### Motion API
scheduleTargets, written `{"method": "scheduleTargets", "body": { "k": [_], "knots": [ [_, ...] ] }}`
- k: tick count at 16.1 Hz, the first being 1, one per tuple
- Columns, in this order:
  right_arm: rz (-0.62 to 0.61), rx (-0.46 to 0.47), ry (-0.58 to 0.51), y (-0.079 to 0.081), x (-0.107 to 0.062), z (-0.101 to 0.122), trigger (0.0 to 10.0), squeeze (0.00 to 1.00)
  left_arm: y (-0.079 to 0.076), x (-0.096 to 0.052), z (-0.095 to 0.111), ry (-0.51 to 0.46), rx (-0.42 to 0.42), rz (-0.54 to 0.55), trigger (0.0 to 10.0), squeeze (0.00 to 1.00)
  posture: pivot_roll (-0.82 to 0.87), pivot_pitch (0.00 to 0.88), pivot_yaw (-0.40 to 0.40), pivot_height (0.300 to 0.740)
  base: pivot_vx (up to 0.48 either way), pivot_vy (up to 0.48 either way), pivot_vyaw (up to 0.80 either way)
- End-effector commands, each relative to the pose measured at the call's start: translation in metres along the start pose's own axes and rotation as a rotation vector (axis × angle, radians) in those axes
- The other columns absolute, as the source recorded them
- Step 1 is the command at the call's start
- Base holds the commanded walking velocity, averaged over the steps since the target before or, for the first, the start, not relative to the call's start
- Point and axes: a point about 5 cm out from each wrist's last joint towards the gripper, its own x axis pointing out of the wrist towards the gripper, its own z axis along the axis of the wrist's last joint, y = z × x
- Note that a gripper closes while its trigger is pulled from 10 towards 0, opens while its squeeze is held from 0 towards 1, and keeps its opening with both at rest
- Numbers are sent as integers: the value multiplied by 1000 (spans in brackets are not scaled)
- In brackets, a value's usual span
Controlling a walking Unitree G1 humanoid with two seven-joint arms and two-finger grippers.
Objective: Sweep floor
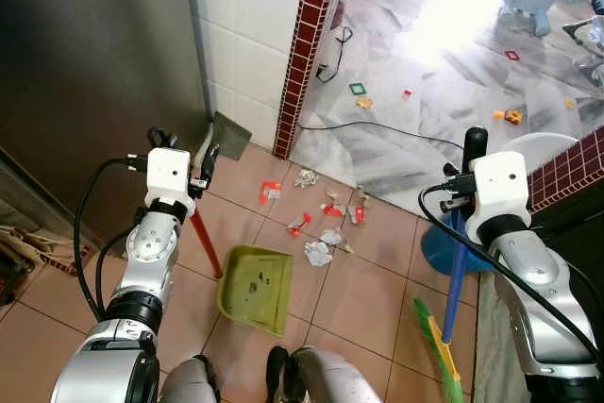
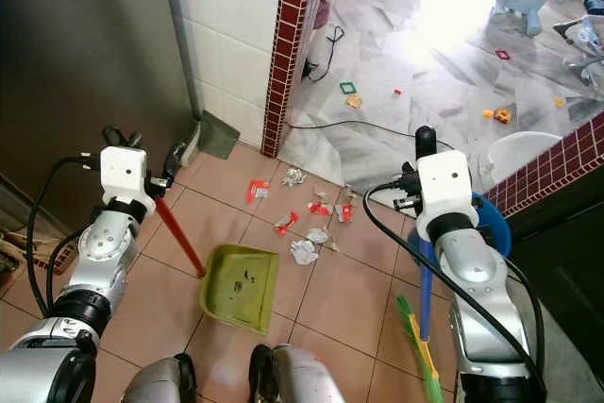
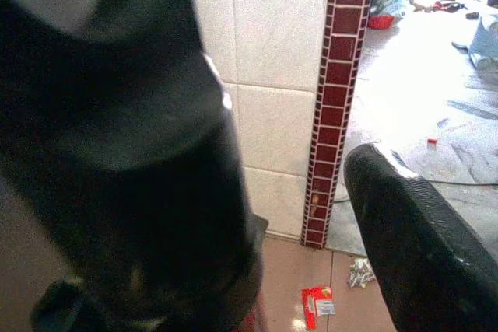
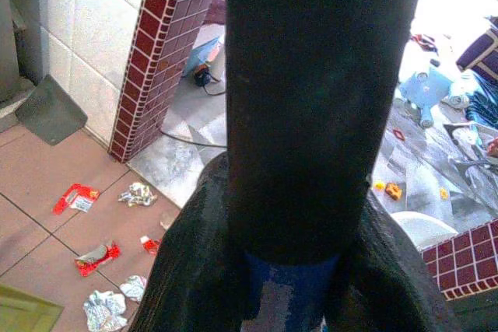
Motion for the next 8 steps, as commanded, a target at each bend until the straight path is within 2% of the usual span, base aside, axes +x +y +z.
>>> {"method": "scheduleTargets", "body": {
  "k": [1, 8],
  "knots": [
    [-35, -35, -15, -7, 0, 3, 10000, 0, -5, -2, -3, 14, 8, -21, 10000, 0, -308, 158, -193, 740, 0, 0, 0],
    [-35, -30, -13, -5, 2, 2, 10000, 0, -8, -6, -1, 3, 7, -19, 10000, 0, -295, 160, -187, 740, 0, 0, 0]
  ]
}}
